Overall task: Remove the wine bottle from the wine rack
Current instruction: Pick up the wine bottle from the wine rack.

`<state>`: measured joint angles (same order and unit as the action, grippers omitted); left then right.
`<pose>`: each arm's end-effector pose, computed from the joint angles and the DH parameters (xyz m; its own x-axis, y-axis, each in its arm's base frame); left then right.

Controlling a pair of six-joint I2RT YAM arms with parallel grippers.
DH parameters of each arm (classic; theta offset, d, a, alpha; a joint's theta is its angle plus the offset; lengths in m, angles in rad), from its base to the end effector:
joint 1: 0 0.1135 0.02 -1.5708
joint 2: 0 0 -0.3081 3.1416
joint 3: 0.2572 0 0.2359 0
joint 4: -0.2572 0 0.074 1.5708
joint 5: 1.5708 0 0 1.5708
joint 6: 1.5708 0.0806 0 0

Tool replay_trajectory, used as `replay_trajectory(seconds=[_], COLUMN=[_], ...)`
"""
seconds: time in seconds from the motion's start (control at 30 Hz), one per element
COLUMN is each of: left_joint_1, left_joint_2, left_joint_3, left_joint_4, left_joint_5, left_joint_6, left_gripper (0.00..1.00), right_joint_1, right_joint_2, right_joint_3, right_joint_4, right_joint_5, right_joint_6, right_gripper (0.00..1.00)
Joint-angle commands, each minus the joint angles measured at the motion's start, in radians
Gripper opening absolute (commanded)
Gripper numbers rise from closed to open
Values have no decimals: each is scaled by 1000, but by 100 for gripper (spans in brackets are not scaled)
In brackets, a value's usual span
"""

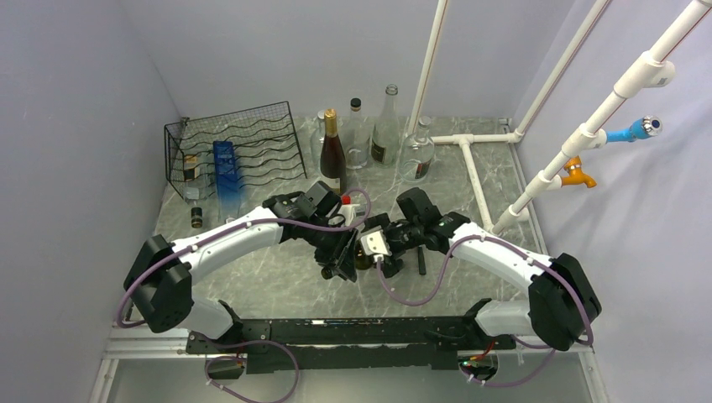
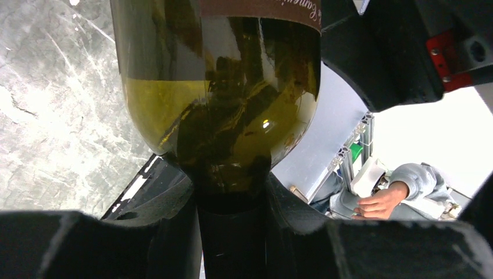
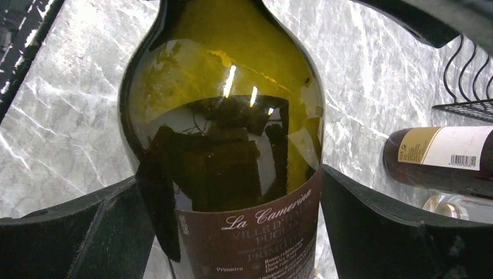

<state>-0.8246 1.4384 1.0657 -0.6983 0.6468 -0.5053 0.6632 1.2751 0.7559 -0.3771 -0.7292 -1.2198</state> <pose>0.1544 -0.2385 0.2703 -0.8999 0.4043 -0.1633 0.3959 0.6004 -0.6948 0.1575 0.1912 0.2424 0.5274 -0.4766 -0.7034 -0.8485 -0.3375 -0.4075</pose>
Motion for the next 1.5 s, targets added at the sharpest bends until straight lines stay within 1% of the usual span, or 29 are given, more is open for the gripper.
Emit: replay_trajectory(seconds=[0.0,0.2,0.33,0.5,0.63,0.77,0.87,0.93,0.97,1.0,1.03,1.13,1.47], left_joint_1=[-5,-5,-5,-5,-5,-3,-4,-4,-3,-3,-2,-2,-1], left_joint_2=[-8,-5,-4,-2,-2,-2,0,-1,-1,-2,-4,-6,-12], left_joint_3=[58,51,49,42,41,37,35,36,35,33,32,27,19], left_joint_4=[111,120,124,130,129,129,128,126,127,128,129,129,127], left_joint_5=[82,91,95,100,99,95,94,91,91,92,92,93,98], left_joint_6=[42,42,42,44,45,46,47,47,47,45,45,44,40], left_gripper=[0,0,0,0,0,0,0,5,8,11,14,22,55], right_joint_1=[13,20,25,30,30,30,30,30,29,29,28,24,16], right_joint_2=[4,5,4,3,0,-1,-2,0,-1,-2,-2,0,3], right_joint_3=[-13,-18,-14,-5,4,14,14,16,16,14,14,18,19], right_joint_4=[43,49,49,31,16,8,10,8,10,13,13,12,13], right_joint_5=[30,35,41,44,37,30,28,24,20,18,16,-1,-14], right_joint_6=[-30,-42,-44,-57,-63,-47,-42,-40,-36,-33,-32,-20,-14], right_gripper=[99,95,88,71,59,41,31,24,10,3,1,0,0])
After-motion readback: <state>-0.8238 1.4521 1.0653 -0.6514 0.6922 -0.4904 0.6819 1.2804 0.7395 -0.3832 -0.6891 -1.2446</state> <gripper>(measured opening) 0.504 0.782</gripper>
